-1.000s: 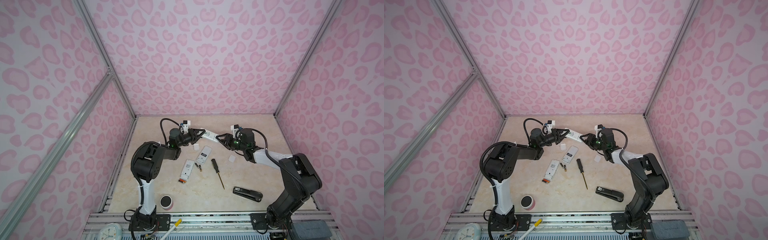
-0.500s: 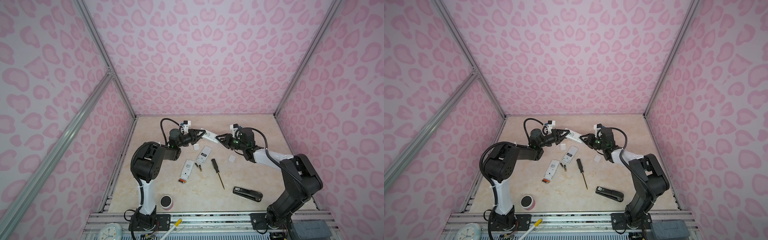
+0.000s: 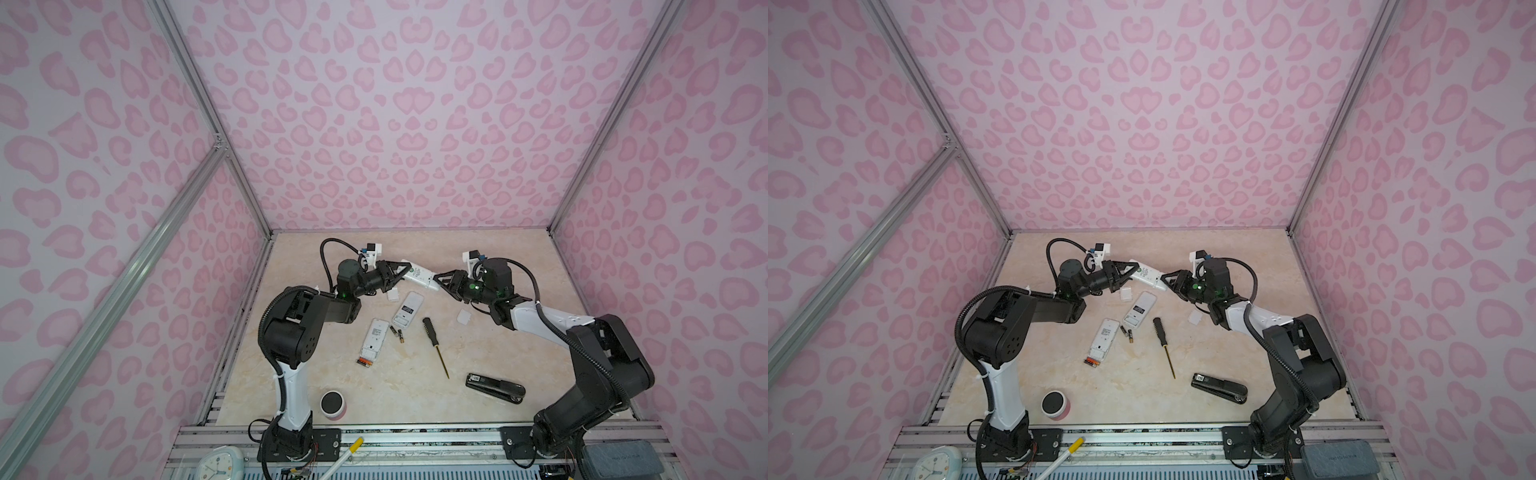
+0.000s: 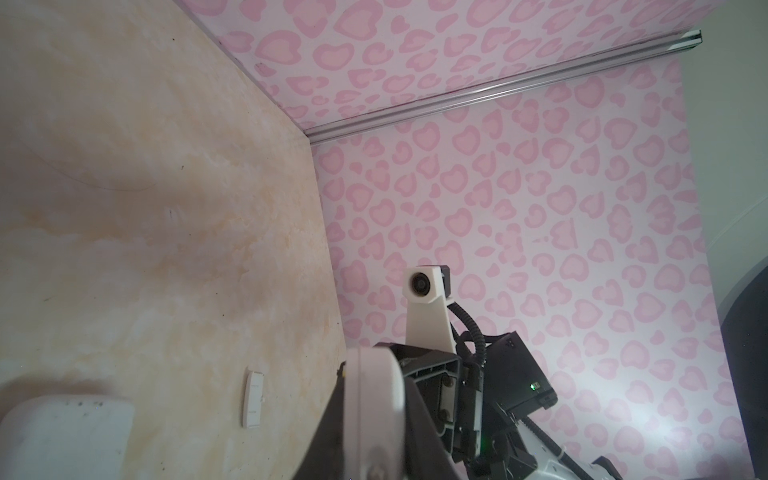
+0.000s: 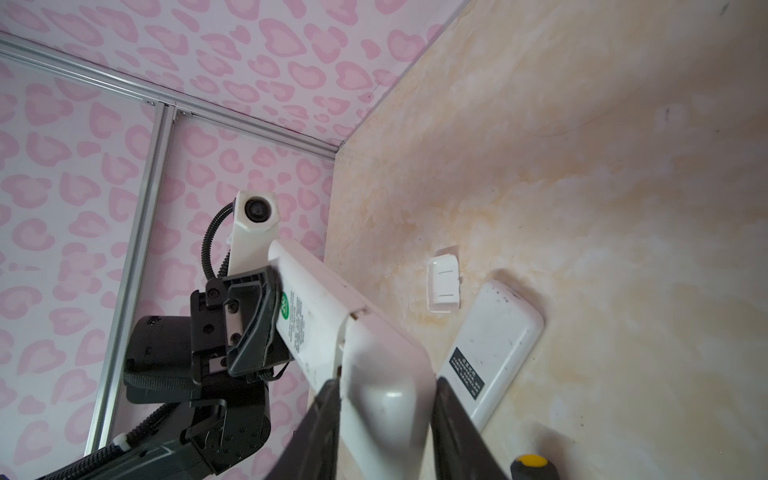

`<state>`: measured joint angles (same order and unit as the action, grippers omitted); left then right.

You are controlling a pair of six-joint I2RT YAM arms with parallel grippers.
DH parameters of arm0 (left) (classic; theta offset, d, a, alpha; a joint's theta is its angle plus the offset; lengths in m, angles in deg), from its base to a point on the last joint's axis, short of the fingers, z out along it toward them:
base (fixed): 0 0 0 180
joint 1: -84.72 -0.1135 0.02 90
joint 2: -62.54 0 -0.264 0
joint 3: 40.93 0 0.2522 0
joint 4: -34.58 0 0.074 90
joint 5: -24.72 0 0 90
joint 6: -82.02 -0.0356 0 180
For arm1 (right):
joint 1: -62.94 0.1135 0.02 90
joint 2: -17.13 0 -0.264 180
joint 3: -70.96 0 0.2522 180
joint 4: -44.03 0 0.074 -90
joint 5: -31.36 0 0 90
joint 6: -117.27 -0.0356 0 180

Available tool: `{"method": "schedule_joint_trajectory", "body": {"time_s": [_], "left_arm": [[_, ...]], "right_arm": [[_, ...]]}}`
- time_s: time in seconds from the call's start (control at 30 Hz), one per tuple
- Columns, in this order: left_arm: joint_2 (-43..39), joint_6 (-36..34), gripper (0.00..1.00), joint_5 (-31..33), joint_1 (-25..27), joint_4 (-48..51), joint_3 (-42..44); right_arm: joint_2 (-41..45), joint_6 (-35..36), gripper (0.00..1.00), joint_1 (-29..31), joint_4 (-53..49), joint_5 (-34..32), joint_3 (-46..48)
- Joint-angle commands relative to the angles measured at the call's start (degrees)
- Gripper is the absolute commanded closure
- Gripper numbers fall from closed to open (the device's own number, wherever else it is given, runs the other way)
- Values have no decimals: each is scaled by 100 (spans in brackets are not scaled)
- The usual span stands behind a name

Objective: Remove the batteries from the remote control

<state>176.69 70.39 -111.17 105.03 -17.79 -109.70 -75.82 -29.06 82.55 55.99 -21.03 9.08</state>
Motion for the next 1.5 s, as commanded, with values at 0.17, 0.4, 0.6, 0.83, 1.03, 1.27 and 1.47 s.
{"method": "schedule_joint_trajectory", "body": {"time_s": [0.17,0.4,0.6,0.83,1.03,1.27,1.47], "left_arm": [[-106,-85,96,1,-8,-243,24],[-134,-86,96,-3,-10,-243,38],[-164,-92,96,-21,-10,-225,25],[-167,-89,96,-24,-10,-231,69],[-185,-115,97,-16,-6,-216,128],[-157,-120,96,-12,-10,-205,104],[-130,-128,96,-22,-10,-197,93]], "right_arm": [[154,70,84,4,-71,11,41],[215,61,87,-2,-102,28,15],[106,-15,85,2,-27,123,-23],[-21,-53,85,18,-163,289,-127],[-23,-123,91,17,-76,352,-159],[47,-132,94,11,-89,365,-173],[110,-113,97,-19,-94,344,-128]]}}
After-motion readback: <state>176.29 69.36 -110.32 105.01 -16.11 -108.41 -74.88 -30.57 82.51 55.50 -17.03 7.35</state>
